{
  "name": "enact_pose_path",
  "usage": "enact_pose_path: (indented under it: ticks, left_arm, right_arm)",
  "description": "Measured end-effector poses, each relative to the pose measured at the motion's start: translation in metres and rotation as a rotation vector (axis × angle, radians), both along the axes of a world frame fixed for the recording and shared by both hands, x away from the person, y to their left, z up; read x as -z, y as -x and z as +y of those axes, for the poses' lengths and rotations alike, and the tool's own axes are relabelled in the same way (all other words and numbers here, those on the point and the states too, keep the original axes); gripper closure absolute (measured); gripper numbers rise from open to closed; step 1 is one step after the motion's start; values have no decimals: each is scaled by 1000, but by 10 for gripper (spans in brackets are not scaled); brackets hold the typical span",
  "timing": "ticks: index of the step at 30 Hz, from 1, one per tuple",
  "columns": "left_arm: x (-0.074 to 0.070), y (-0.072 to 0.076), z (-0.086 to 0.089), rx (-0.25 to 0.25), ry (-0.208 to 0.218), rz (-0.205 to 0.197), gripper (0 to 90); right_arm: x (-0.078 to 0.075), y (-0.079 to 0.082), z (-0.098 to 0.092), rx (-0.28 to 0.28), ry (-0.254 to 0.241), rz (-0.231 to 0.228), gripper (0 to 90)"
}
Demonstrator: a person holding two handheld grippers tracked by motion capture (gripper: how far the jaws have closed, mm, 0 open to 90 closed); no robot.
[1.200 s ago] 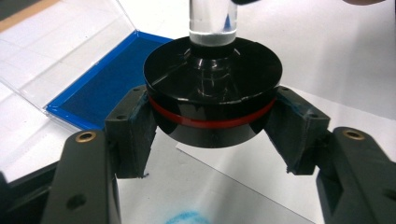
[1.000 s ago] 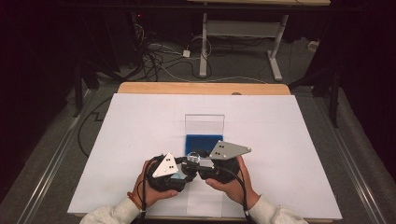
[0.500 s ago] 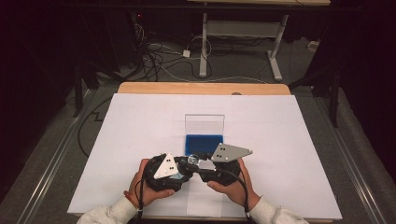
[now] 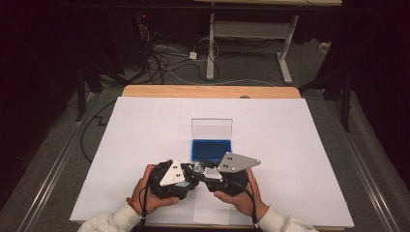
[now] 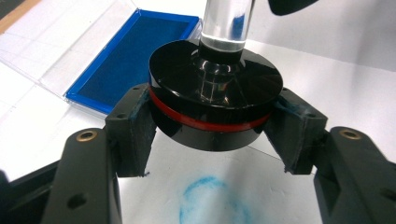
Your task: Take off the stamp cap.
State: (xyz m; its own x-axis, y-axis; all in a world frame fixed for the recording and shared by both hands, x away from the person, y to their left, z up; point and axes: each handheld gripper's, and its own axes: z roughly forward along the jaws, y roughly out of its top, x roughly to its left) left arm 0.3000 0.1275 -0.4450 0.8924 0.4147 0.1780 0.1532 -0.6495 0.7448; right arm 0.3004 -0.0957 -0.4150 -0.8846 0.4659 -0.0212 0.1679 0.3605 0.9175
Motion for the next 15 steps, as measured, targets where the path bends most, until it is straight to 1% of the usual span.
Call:
enact_pose_path:
  ticks: [1,3,5,9,11,13,15]
  left_arm:
    - [0,-1,-1,7,-11,9,367]
    - [2,-1,-2,12,-22,15,367]
    - [3,-1,-2,15,-19,23,367]
    - [4,-2,-2,27,-6,37,367]
    - [4,-2,-3,33,-5,41,367]
    - [4,-2,-3,36,13,52,367]
    - [4,-2,-3,38,13,55,367]
  right_arm:
    - [0,2,1,2,5,-6,569]
    - [2,4,2,6,19,-16,569]
    - [3,6,3,11,31,-21,569]
    - [3,6,1,12,28,-8,569]
    - [3,7,1,17,26,-10,569]
    - [3,8,0,22,24,-12,569]
    - [3,11,0,25,25,-19,569]
